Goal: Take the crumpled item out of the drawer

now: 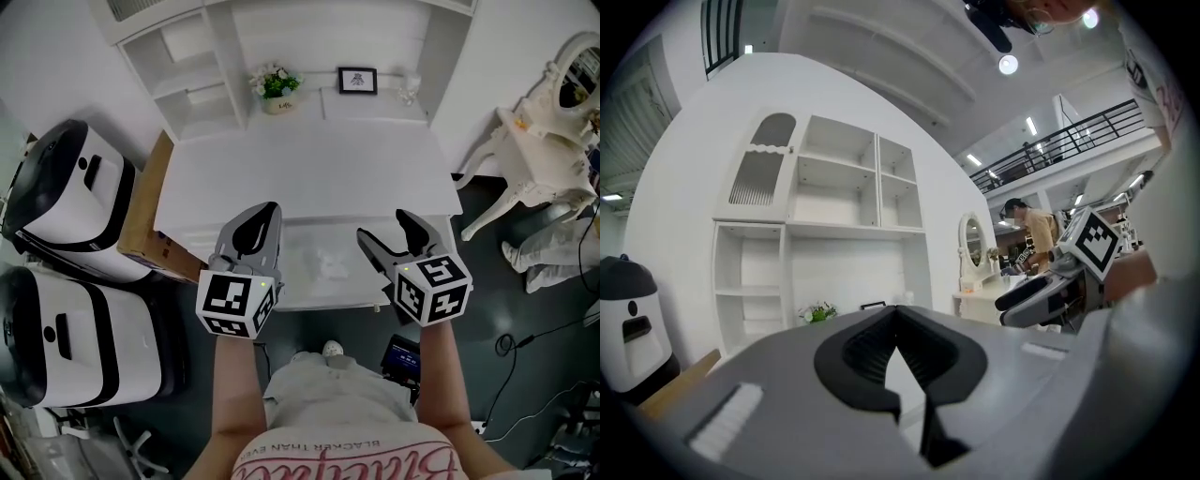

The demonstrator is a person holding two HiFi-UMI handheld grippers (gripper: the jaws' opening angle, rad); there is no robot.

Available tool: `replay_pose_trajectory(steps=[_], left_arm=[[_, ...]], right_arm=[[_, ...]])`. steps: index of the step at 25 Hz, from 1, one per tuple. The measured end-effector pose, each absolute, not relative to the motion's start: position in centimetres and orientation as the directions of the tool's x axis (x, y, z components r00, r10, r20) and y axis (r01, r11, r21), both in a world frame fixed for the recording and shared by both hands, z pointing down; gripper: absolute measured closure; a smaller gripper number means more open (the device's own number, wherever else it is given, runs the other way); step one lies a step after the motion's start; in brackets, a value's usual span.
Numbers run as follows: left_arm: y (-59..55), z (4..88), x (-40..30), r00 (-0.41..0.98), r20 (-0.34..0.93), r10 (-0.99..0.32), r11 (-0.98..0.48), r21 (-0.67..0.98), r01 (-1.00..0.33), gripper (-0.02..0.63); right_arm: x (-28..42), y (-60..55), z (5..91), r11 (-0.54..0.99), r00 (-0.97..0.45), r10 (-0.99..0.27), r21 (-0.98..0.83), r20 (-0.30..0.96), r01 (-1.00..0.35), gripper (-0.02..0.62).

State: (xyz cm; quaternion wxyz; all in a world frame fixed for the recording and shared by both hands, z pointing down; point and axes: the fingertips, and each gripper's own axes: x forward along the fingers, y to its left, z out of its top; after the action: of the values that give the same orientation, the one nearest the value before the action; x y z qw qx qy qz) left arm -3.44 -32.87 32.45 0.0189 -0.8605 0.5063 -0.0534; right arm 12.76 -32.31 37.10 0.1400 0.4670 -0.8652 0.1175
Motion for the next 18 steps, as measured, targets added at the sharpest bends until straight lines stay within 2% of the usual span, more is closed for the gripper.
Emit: replay_pose_trajectory(steps=[9, 18], left_arm=[[-35.0, 36.4, -4.5, 0.495, 0.159, -0.855, -0.507, -0.048, -0.861, 0.602], [-37.9, 43.0, -5.2, 0.512, 0.299, -0.805, -0.526, 0.037, -0.850, 0.602]], right_arm=[[11.5, -34.1, 42.9, 0.523, -0.505, -0.723, -0.104, 0.471, -0.846, 0.275], [10.2, -35.8, 52.7, 0.522, -0.472, -0.588, -0.138, 0.657, -0.842, 0.276]])
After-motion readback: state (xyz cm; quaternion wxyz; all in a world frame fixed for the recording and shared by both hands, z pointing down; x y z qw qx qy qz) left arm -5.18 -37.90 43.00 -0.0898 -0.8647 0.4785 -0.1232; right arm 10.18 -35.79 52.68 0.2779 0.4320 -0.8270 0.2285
